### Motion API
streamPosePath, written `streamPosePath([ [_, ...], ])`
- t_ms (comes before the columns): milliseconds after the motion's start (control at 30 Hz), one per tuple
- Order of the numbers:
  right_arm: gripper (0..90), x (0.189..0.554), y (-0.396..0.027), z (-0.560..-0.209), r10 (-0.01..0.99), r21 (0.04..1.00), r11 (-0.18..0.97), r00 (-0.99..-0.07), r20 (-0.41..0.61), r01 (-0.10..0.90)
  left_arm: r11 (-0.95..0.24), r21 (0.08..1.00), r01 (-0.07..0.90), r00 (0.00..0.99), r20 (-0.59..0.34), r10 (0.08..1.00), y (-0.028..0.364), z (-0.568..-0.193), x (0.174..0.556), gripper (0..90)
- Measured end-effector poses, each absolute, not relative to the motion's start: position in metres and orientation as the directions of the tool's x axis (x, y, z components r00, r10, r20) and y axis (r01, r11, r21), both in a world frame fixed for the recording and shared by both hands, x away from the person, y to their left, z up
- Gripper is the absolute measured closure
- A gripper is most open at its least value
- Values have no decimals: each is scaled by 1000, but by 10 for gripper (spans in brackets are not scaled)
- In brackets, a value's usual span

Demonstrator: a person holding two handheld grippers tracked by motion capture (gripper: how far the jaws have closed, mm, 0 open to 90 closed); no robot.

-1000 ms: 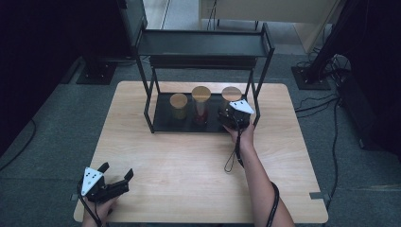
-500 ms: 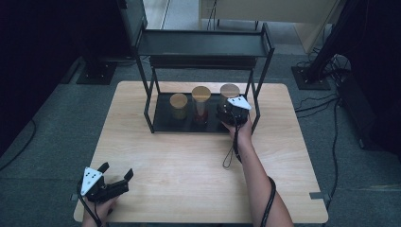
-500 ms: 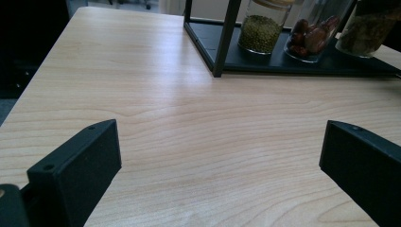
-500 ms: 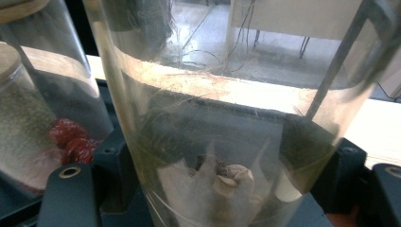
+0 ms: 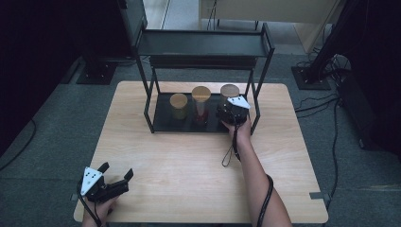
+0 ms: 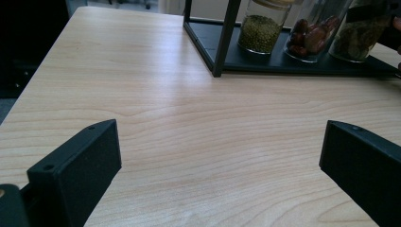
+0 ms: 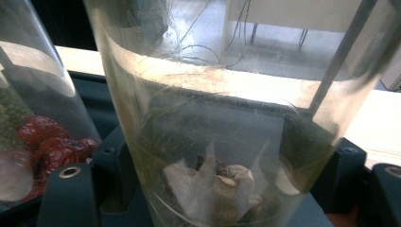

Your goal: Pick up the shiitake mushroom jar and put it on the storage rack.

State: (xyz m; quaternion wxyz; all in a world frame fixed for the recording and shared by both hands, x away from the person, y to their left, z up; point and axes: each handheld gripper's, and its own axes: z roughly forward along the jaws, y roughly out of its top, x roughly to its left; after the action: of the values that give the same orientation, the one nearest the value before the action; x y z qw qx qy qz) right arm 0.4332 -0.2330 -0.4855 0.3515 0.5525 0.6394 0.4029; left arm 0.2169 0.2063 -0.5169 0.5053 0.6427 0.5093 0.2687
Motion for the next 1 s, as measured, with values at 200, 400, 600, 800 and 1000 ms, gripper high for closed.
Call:
streamPosePath([
  [200, 246, 433, -233, -487, 990, 906, 63, -142, -4, 418, 26, 924, 383, 338, -166, 926, 206, -517, 217, 0],
  [400, 246, 434, -232, -489, 990, 909, 58, -141, 1, 413, 25, 924, 382, 337, -165, 927, 206, -517, 217, 0],
  [600, 247, 440, -229, -490, 991, 909, 50, -132, 5, 413, 25, 924, 382, 337, -164, 927, 206, -517, 217, 0],
  [800, 247, 443, -228, -490, 992, 910, 48, -130, 7, 412, 24, 924, 381, 338, -163, 927, 206, -517, 217, 0],
  [1000, 246, 443, -229, -490, 990, 911, 50, -138, 8, 409, 22, 924, 382, 338, -161, 927, 205, -517, 217, 0],
])
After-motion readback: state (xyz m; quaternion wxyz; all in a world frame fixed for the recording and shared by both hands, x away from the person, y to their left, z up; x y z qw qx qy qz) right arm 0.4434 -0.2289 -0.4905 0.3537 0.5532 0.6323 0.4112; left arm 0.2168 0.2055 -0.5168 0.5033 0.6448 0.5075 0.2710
